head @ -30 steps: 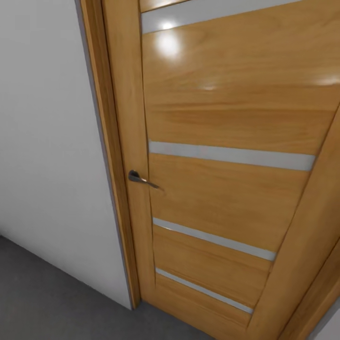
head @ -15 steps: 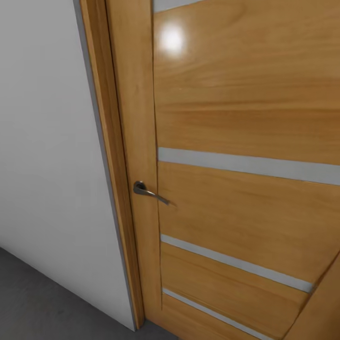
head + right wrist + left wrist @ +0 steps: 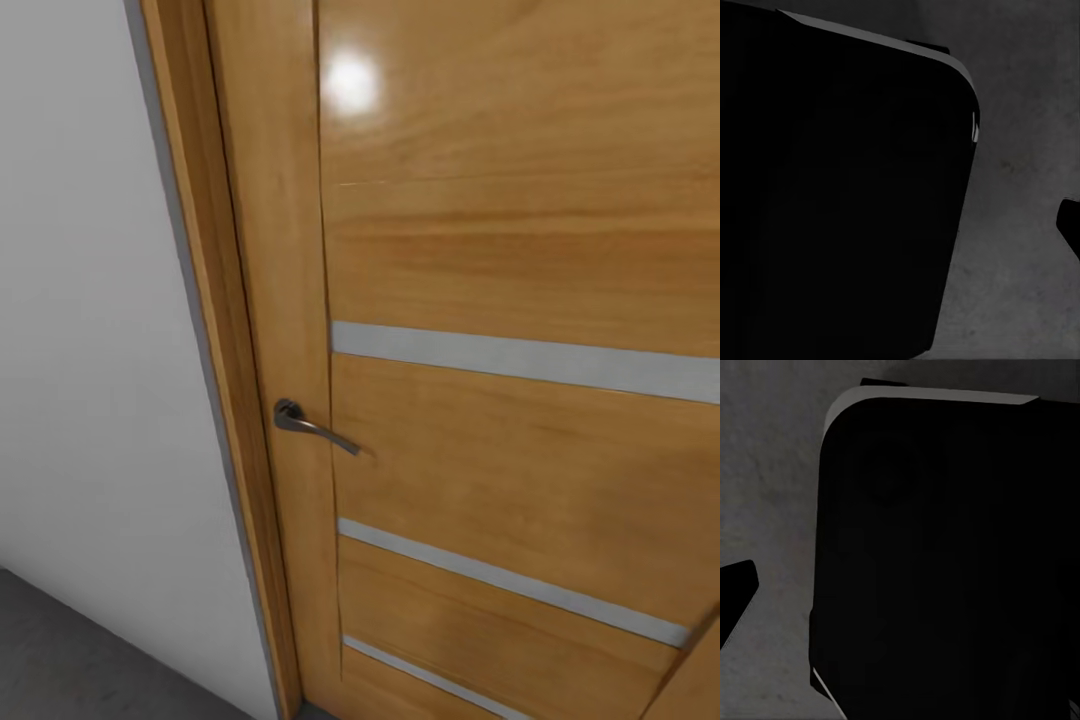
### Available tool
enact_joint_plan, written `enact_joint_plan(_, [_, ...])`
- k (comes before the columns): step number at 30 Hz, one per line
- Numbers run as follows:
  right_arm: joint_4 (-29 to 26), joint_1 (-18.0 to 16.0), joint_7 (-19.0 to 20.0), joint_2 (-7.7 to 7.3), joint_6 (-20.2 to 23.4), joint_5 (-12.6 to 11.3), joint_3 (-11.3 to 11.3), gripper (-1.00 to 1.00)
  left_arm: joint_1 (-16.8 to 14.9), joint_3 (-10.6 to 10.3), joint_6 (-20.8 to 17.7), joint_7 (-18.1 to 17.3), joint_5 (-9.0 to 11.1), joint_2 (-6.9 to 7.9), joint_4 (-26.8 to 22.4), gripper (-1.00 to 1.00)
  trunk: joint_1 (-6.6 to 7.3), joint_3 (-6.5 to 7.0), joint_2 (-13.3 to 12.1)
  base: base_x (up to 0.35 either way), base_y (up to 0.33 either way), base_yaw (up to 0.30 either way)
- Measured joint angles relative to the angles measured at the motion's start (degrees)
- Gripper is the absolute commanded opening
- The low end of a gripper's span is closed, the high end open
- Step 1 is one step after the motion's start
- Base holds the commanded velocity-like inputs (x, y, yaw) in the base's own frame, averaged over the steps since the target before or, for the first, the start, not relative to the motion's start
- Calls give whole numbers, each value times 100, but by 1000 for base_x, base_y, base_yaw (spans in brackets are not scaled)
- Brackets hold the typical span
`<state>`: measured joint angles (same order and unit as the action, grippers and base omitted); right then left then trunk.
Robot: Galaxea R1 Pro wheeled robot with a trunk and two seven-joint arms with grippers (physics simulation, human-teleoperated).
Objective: Move the two storage containers from the living room to the garage. In the garage, place one container on the floor and stack the other container on top of it (either order is fine).
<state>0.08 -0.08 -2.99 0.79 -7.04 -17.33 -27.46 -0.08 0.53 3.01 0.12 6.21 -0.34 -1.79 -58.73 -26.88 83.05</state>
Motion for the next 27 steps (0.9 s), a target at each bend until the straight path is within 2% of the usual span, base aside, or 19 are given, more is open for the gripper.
enact_joint_plan(16, [0,0,0,-2,0,-16,0,100,0,0,2,3,0,0,2,100,0,0,0,1,0,-239])
enact_joint_plan(27, [0,0,2,-2,-9,-15,9,100,0,0,3,-4,1,0,3,100,3,0,0,223,146,-37])
